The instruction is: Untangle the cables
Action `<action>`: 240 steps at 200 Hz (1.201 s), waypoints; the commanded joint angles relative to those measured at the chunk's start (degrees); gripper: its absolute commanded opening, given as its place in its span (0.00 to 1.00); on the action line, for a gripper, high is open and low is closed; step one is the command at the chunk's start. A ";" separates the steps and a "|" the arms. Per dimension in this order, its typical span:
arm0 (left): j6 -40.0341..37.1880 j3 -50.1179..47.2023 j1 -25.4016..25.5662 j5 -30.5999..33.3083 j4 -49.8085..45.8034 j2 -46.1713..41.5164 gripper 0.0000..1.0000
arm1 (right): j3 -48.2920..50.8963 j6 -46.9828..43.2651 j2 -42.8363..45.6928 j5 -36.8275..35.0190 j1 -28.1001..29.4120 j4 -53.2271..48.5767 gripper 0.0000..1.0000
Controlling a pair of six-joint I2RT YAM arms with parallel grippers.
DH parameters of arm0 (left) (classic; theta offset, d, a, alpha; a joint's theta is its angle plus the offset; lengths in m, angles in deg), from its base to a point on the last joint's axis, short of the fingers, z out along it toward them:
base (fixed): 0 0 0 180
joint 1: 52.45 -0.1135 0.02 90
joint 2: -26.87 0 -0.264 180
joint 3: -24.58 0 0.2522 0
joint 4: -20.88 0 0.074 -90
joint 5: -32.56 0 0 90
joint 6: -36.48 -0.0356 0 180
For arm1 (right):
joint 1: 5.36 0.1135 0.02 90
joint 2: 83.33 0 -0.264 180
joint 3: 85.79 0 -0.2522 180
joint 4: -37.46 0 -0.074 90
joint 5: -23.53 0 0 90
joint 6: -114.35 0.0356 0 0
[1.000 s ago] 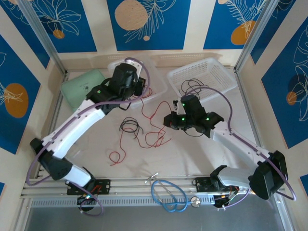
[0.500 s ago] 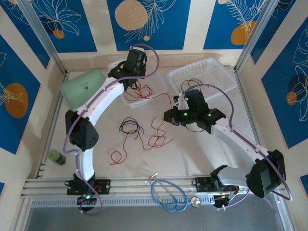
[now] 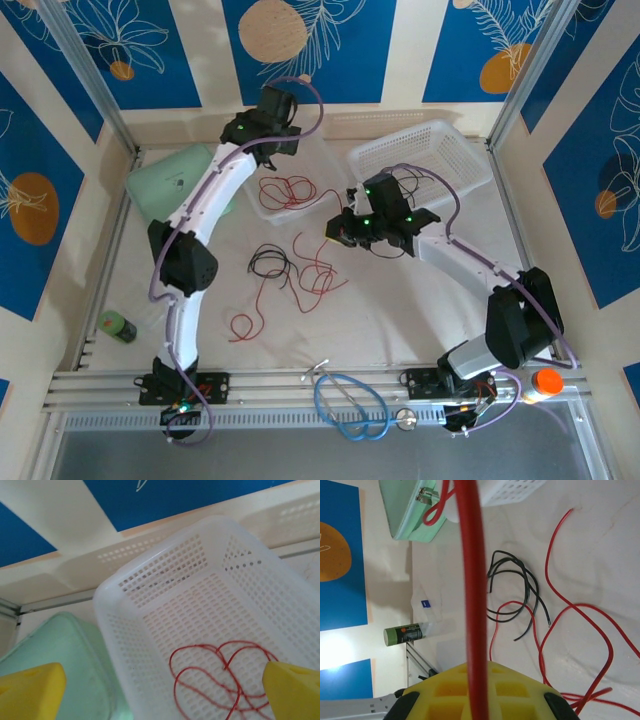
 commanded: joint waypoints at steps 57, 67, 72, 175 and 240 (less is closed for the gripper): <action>2.33 -53.08 15.02 -21.88 9.43 -49.20 0.92 | -4.41 2.53 -2.43 -2.14 0.26 2.65 0.00; 5.19 -61.00 16.81 -24.48 13.58 -53.17 0.90 | -4.73 2.71 -2.69 -2.18 0.26 2.71 0.00; 6.36 -64.62 17.63 -25.49 15.69 -54.69 0.90 | -4.85 2.85 -2.81 -2.18 0.34 2.78 0.00; 7.05 -96.05 26.55 -27.80 56.29 -53.49 1.00 | -5.39 3.01 -0.98 -2.93 0.70 1.18 0.00; 5.35 -94.55 26.56 -27.10 59.07 -41.44 1.00 | -6.18 2.67 -0.18 -2.89 0.79 0.21 0.00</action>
